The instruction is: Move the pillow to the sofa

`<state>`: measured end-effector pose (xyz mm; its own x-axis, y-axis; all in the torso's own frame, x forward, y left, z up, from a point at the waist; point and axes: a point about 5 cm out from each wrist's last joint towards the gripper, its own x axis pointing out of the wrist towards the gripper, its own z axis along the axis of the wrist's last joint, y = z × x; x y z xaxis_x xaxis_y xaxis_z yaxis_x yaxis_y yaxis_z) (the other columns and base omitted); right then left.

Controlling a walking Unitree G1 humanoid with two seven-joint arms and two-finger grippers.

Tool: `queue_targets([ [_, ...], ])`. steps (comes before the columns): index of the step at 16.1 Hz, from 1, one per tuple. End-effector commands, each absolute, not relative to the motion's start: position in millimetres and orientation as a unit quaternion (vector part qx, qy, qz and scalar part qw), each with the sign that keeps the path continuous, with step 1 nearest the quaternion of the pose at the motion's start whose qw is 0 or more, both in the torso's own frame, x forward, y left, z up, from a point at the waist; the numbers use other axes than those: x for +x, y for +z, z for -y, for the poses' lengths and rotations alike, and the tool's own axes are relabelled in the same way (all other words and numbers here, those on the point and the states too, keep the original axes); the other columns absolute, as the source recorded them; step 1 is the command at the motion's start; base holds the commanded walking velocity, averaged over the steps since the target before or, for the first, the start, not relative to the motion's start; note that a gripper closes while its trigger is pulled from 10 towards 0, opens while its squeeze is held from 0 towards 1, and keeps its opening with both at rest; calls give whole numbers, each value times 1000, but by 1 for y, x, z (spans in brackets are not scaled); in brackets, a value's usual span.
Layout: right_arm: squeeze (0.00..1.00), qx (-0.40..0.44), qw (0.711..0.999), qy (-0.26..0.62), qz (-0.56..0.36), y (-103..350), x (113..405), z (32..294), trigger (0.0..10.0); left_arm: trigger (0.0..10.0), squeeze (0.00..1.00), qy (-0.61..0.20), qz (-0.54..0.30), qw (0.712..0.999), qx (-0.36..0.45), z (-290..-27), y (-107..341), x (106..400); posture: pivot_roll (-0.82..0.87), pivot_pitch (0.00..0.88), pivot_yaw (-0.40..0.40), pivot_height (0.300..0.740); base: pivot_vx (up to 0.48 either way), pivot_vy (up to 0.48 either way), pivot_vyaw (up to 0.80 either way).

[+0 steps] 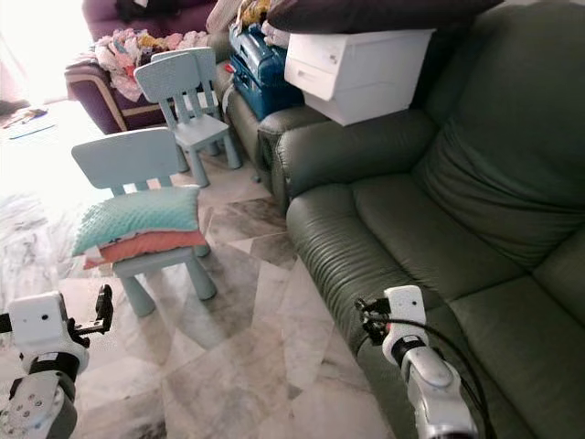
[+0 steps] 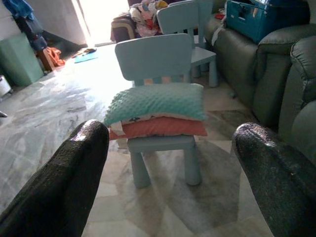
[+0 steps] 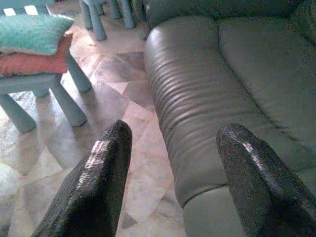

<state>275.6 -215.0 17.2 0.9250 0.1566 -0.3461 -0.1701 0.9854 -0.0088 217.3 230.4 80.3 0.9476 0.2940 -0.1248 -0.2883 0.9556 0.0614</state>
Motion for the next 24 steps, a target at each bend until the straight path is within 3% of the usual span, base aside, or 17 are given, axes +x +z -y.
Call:
queue_targets([
  [1, 0, -17, 979, 84, -185, 11, 274, 216, 10000, 10000, 0, 155, -67, 985, 25, -234, 80, 215, -122, 4, 73, 740, 0, 0, 0],
  [10, 0, -35, 974, 89, -204, -2, 263, 231, 10000, 10000, 0, 156, -72, 985, 17, -231, 75, 213, -147, 12, 62, 740, 0, 0, 0],
  [16, 0, -21, 979, 102, -177, 4, 277, 211, 10000, 10000, 0, 168, -67, 984, -5, -229, 75, 208, -124, 13, 45, 740, 0, 0, 0],
  [20, 0, -23, 978, 105, -177, 3, 276, 215, 10000, 10000, 0, 187, -76, 979, -32, -230, 72, 207, -124, 14, 38, 740, 0, 0, 0],
  [24, 0, -19, 979, 105, -173, 4, 277, 216, 10000, 10000, 0, 182, -74, 980, -29, -229, 72, 208, -123, 14, 40, 740, 0, 473, 0],
])
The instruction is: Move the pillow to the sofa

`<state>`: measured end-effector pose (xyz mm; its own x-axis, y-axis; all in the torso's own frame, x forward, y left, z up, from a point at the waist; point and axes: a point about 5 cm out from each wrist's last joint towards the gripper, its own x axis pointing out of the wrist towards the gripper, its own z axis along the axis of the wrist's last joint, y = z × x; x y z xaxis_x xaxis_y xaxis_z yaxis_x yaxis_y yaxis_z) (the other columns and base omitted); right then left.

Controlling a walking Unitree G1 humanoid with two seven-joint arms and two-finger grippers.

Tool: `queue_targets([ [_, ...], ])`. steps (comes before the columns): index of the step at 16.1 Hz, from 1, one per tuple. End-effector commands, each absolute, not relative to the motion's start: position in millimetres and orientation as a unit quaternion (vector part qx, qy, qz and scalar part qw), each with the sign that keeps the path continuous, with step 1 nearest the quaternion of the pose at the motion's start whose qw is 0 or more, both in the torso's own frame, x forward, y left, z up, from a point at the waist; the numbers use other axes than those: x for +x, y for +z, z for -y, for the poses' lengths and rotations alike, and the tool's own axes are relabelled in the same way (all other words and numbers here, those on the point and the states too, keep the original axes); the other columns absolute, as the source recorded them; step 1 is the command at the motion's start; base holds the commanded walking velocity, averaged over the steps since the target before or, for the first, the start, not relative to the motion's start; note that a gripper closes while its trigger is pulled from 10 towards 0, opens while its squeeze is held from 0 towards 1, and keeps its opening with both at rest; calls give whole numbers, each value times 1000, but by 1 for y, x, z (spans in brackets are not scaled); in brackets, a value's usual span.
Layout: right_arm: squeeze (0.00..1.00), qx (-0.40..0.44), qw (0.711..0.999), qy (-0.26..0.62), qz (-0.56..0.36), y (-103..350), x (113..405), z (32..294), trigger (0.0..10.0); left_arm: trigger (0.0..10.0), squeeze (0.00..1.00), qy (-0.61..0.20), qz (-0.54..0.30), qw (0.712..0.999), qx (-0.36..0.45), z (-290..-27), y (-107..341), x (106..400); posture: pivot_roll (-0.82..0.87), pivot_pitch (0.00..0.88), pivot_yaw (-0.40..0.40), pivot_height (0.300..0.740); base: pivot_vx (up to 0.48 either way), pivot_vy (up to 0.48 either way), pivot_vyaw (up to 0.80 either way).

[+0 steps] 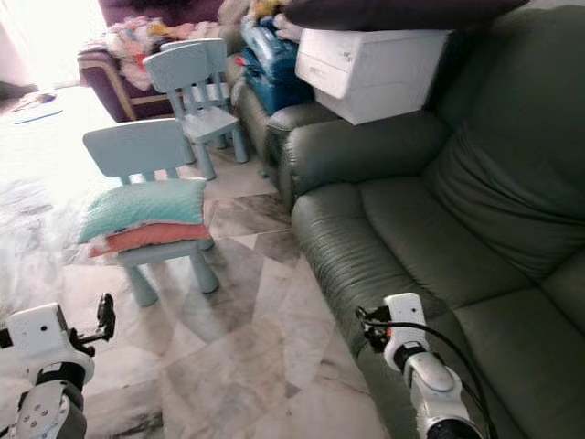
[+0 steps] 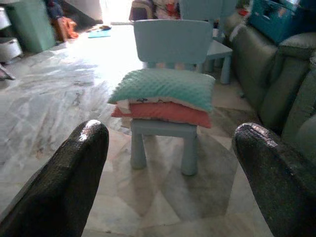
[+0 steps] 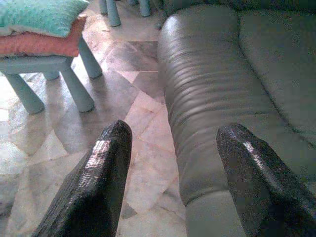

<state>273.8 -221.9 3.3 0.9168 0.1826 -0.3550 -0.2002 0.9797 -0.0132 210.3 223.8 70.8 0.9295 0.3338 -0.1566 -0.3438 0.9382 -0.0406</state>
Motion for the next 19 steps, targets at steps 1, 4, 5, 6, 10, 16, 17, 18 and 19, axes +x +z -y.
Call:
queue_targets([
  [1, 0, -19, 979, 106, -172, 5, 277, 214, 10000, 10000, 0, 181, -74, 980, -28, -229, 72, 209, -124, 15, 43, 740, 0, 476, 0],
  [4, 0, -17, 981, 115, -153, 11, 286, 202, 10000, 10000, 0, 181, -75, 980, -29, -229, 73, 210, -125, 17, 43, 740, 0, 472, 0],
  [5, 0, -16, 982, 117, -149, 12, 287, 201, 10000, 10000, 0, 181, -75, 980, -29, -229, 73, 210, -124, 17, 43, 740, 0, 476, 0],
  [6, 0, -16, 982, 119, -143, 15, 289, 199, 10000, 10000, 0, 181, -75, 980, -29, -229, 73, 210, -124, 17, 43, 740, 0, 476, 0],
  [10, 0, -15, 986, 129, -107, 31, 301, 191, 10000, 10000, 0, 182, -76, 980, -28, -229, 73, 211, -123, 15, 46, 740, 0, 475, 0],
  [16, 0, -16, 989, 146, -37, 76, 305, 168, 10000, 10000, 0, 180, -76, 980, -24, -229, 73, 212, -119, 13, 50, 740, 0, 474, 0],
  [17, 0, -15, 989, 146, -33, 81, 305, 165, 10000, 10000, 0, 180, -75, 980, -24, -229, 74, 212, -119, 13, 50, 740, 0, 476, 0],
  [18, 0, -13, 989, 147, -31, 88, 302, 161, 10000, 10000, 0, 180, -74, 981, -23, -229, 74, 211, -116, 12, 51, 740, 0, 364, 0],
  [19, 0, -12, 989, 147, -32, 94, 300, 157, 10000, 10000, 0, 178, -76, 981, -16, -229, 74, 211, -110, 8, 51, 740, 0, 0, 0],
])
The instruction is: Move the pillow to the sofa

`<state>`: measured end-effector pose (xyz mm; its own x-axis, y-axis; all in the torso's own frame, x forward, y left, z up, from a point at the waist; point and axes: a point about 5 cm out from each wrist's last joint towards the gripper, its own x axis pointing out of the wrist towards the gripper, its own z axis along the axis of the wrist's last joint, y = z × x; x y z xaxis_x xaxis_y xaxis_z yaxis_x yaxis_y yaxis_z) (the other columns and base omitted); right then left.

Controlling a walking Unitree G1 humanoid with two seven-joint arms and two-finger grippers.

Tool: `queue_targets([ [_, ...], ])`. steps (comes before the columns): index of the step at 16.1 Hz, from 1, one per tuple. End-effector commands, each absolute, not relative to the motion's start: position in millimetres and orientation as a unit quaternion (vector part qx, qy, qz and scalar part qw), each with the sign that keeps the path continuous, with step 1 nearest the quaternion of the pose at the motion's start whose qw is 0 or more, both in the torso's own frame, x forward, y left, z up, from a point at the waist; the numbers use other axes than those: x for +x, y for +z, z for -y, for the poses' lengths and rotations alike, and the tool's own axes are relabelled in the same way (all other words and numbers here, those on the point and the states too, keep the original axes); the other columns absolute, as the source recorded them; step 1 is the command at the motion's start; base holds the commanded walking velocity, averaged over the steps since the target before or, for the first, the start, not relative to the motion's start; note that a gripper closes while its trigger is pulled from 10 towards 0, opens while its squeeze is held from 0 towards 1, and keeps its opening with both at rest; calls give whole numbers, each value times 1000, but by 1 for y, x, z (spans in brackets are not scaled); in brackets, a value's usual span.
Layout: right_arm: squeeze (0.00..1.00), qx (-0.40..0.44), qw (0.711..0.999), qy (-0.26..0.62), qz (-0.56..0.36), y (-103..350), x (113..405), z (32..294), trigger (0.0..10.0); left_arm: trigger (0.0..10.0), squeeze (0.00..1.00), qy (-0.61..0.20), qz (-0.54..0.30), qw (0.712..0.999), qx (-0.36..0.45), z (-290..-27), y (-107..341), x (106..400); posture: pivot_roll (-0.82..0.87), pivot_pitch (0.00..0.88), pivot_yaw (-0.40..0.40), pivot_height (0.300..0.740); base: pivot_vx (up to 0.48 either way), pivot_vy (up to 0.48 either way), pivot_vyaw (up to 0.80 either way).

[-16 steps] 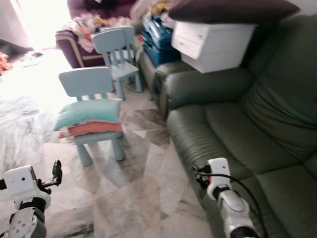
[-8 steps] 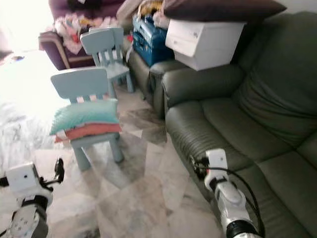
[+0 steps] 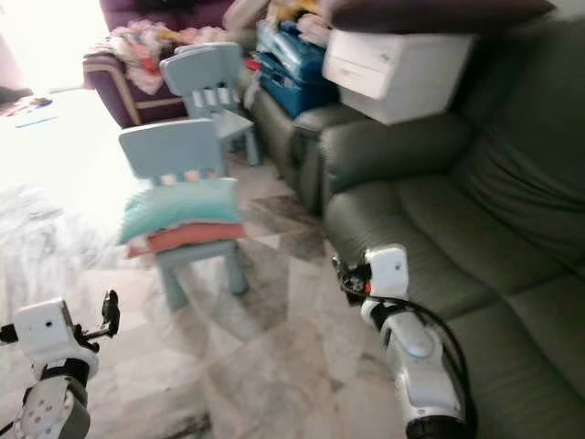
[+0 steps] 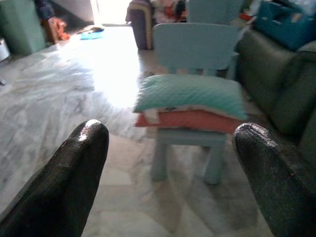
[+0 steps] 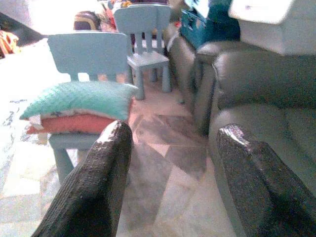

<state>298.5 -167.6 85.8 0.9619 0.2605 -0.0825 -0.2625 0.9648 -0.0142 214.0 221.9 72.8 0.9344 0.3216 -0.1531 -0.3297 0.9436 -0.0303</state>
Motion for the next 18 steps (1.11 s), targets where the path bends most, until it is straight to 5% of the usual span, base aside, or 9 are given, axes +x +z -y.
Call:
queue_targets([
  [1, 0, -12, 989, 147, -31, 97, 300, 155, 10000, 10000, 0, 177, -76, 981, -14, -229, 73, 210, -110, 8, 51, 740, 0, 0, 0],
  [7, 0, -15, 988, 148, -44, 114, 295, 145, 10000, 10000, 0, 169, -68, 983, -18, -229, 78, 211, -105, 0, 51, 740, 0, 0, 0],
  [18, 0, -17, 984, 166, -59, 105, 298, 136, 10000, 10000, 0, 167, -62, 984, 13, -229, 77, 208, -82, 0, 47, 740, 0, 0, 800],
])
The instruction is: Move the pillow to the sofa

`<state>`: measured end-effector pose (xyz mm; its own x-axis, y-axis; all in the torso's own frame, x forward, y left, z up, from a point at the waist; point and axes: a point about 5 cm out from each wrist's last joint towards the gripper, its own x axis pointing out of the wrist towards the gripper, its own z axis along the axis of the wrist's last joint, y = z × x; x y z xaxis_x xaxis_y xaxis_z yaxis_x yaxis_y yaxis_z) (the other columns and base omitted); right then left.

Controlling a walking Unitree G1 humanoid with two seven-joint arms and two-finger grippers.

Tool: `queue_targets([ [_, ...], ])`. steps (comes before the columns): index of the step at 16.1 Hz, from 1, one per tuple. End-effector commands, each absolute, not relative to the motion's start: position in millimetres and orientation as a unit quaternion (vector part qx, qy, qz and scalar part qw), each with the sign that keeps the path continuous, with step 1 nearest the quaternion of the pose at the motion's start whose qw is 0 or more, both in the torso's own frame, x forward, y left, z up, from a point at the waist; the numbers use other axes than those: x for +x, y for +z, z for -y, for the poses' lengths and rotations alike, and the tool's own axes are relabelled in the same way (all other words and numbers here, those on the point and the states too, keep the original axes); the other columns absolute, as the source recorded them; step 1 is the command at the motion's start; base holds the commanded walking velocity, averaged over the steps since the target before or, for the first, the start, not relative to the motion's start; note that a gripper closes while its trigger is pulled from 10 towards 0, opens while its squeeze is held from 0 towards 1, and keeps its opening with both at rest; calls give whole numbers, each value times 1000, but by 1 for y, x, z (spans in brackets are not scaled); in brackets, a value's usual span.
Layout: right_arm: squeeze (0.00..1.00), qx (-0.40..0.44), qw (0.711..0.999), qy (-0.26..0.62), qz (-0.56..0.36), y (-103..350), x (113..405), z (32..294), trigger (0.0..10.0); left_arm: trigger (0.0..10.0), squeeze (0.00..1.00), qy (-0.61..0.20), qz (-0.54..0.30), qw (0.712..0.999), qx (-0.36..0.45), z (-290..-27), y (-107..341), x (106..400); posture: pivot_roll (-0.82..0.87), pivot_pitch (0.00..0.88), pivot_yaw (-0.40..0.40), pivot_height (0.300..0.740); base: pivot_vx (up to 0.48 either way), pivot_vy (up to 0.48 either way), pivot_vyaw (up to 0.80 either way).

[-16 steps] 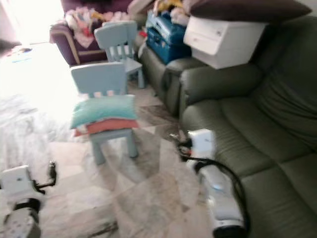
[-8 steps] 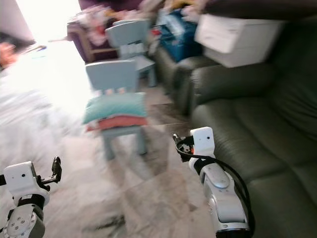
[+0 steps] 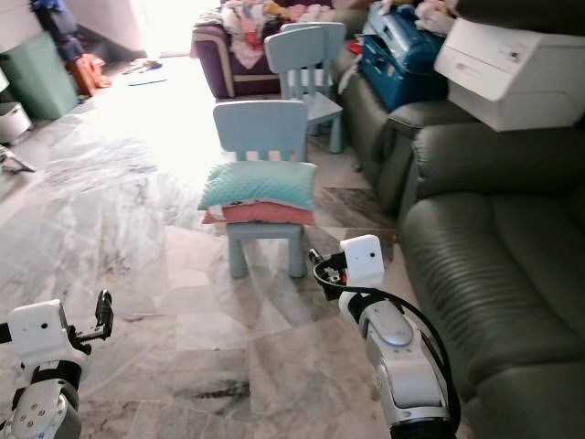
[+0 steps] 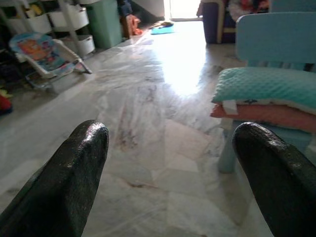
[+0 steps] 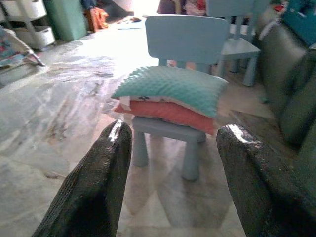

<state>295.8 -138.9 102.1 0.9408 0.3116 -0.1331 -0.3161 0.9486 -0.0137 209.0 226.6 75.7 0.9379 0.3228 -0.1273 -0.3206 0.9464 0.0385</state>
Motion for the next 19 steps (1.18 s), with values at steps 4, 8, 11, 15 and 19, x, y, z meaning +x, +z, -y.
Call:
queue_targets([
  [4, 0, -5, 986, 158, -60, 101, 300, 139, 10000, 10000, 0, 155, -69, 985, 7, -227, 75, 208, -83, 0, 47, 740, 0, 0, 328],
  [8, 0, -19, 995, 78, -57, 101, 308, 171, 10000, 10000, 0, 53, -110, 992, -26, -205, 63, 218, -86, 1, 50, 740, 0, 0, 0],
  [11, 0, -23, 995, 73, -59, 97, 307, 177, 10000, 10000, 0, 27, -90, 995, -32, -190, 73, 227, -94, 0, 56, 740, 0, 0, 0],
  [15, 0, -10, 995, 77, -58, 92, 306, 166, 10000, 10000, 0, 27, -99, 994, -40, -194, 69, 223, -93, 2, 58, 740, 0, 0, 0],
  [19, 0, -6, 995, 86, -57, 91, 307, 159, 10000, 10000, 0, 56, -85, 993, -62, -209, 73, 219, -88, 5, 49, 740, 0, 0, 0],
])
